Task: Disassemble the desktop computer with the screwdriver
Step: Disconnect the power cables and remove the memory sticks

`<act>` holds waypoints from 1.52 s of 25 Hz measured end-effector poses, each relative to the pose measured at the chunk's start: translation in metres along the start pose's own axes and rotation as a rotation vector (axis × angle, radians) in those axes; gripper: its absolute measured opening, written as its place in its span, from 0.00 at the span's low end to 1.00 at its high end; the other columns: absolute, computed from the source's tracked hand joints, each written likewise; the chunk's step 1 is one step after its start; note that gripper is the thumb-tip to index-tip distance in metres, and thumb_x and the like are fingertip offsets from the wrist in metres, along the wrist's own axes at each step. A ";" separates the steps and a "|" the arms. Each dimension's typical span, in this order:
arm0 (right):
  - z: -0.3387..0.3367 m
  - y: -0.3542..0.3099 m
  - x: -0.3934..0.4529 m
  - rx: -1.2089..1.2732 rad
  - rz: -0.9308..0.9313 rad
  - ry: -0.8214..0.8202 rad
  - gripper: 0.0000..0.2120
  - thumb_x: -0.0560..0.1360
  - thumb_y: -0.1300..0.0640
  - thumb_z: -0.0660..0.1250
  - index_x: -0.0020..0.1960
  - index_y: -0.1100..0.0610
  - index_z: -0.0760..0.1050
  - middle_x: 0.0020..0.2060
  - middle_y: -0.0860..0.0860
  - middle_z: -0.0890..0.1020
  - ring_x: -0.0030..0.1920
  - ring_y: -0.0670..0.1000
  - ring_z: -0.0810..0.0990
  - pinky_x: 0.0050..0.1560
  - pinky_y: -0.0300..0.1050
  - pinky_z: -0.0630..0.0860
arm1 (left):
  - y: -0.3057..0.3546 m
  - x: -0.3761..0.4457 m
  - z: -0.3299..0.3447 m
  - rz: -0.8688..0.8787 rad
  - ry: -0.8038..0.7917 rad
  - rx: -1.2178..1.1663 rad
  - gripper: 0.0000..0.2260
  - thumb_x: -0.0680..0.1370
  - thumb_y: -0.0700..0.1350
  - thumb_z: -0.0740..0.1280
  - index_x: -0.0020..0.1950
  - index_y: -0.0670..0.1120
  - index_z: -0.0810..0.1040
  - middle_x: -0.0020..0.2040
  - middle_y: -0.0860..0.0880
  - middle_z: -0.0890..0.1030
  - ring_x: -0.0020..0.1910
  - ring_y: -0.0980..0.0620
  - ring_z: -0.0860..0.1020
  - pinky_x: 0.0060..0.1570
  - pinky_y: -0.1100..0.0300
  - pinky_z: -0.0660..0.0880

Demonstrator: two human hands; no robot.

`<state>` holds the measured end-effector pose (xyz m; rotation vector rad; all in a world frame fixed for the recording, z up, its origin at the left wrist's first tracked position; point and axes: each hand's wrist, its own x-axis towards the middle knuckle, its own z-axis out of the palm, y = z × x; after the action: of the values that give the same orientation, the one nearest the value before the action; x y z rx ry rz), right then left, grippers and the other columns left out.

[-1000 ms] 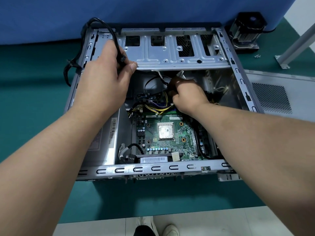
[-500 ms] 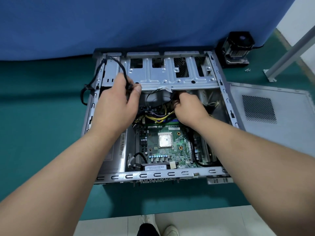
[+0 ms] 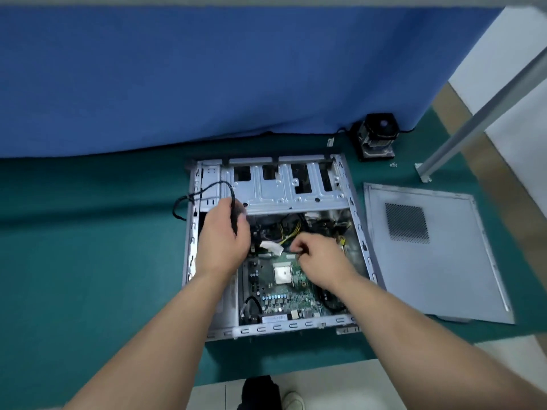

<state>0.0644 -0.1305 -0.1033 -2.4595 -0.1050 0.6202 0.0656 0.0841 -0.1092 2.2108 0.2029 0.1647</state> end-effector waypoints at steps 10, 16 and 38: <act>-0.019 -0.031 -0.016 -0.193 -0.014 -0.019 0.06 0.80 0.44 0.68 0.53 0.43 0.80 0.40 0.44 0.83 0.35 0.46 0.81 0.39 0.51 0.82 | 0.019 0.038 -0.069 -0.495 0.078 -1.007 0.10 0.80 0.41 0.70 0.61 0.49 0.77 0.39 0.51 0.83 0.40 0.54 0.79 0.40 0.62 0.73; -0.018 -0.057 -0.004 -0.087 -0.067 -0.021 0.11 0.80 0.44 0.68 0.58 0.46 0.82 0.46 0.45 0.85 0.35 0.42 0.78 0.33 0.40 0.72 | 0.049 0.053 -0.133 -0.389 0.163 -0.665 0.10 0.81 0.52 0.70 0.42 0.50 0.79 0.35 0.55 0.79 0.38 0.53 0.74 0.43 0.56 0.70; -0.048 -0.101 -0.001 1.679 0.335 0.005 0.16 0.82 0.63 0.57 0.68 0.61 0.75 0.56 0.64 0.84 0.56 0.61 0.84 0.53 0.54 0.84 | 0.124 0.060 -0.086 -0.415 0.152 -1.547 0.16 0.83 0.59 0.64 0.53 0.47 0.77 0.51 0.43 0.82 0.59 0.39 0.84 0.62 0.40 0.78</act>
<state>0.0916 -0.0731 -0.0111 -0.8286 0.5999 0.4731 0.1184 0.0892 0.0448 0.5981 0.4223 0.1662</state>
